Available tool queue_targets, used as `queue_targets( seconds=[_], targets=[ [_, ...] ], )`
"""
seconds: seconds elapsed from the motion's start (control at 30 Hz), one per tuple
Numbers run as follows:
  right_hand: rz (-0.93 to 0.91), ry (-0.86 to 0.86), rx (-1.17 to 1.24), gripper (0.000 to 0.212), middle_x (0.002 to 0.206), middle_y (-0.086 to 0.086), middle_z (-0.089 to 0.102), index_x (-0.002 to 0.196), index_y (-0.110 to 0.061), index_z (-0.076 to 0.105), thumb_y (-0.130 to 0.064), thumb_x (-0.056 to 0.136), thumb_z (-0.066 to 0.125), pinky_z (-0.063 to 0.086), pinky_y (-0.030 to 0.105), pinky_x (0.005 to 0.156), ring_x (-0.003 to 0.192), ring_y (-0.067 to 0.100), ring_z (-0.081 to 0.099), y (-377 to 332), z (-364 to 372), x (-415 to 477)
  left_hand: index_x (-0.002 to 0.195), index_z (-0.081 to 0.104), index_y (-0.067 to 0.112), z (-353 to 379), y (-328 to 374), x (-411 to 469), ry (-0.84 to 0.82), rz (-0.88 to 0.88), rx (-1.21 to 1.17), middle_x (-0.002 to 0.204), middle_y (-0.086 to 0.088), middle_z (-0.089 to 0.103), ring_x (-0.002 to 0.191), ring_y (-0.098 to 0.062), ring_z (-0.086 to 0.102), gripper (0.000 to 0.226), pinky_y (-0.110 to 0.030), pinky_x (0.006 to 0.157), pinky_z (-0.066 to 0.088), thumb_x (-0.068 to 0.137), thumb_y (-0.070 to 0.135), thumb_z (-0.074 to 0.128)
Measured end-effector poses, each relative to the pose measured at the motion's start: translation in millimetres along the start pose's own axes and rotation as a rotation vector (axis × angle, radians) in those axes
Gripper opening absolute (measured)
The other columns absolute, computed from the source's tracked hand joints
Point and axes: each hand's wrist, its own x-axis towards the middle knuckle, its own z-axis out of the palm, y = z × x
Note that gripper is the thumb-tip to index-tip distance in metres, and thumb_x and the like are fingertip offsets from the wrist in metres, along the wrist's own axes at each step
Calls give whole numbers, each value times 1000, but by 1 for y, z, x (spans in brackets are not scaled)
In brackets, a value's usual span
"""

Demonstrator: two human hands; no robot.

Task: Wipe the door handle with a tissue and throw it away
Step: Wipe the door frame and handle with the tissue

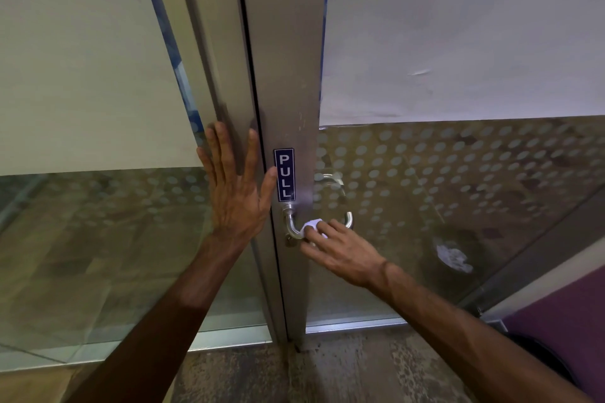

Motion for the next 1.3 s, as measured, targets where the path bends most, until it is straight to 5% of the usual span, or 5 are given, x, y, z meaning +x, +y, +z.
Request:
queue_targets(
  seconds=[0.37, 0.5, 0.77, 0.93, 1.3],
  targets=[
    [498, 208, 161, 18, 112, 11, 69, 116, -3, 70, -8, 101, 63, 53, 33, 78, 86, 24, 59, 5, -1, -43, 162, -13, 32, 3, 4, -3, -24, -6, -14, 165, 1, -38, 156, -26, -25, 75, -64, 127, 2, 109, 49, 37],
    [948, 451, 666, 17, 104, 8, 70, 101, -2, 76, 2, 85, 79, 50, 9, 84, 90, 7, 66, -8, -3, -37, 162, -13, 31, 3, 6, -4, -33, -7, -22, 164, 2, -39, 156, -26, -26, 74, -66, 126, 2, 110, 50, 37],
    [1753, 798, 1642, 13, 78, 13, 73, 93, -1, 68, -3, 85, 78, 59, 31, 64, 66, 19, 69, -4, 9, -18, 162, -11, 30, 3, 8, -4, -19, -13, -25, 164, 3, -38, 156, -29, -19, 74, -64, 127, 1, 110, 48, 38],
    [1802, 800, 2132, 5, 93, 10, 77, 96, -9, 65, -13, 98, 64, 62, 28, 69, 75, 14, 75, -6, 7, -19, 163, -9, 27, 3, 9, -5, -16, -11, -13, 165, 1, -37, 155, -38, -7, 75, -67, 126, 5, 110, 47, 40],
    [1792, 718, 1975, 13, 83, 18, 74, 87, 1, 62, 9, 84, 72, 63, 25, 63, 68, 22, 75, -32, -16, -24, 163, 7, 12, -9, 18, -6, -35, -38, 3, 169, -10, -25, 157, -34, -13, 71, -63, 128, 0, 110, 41, 43]
  ],
)
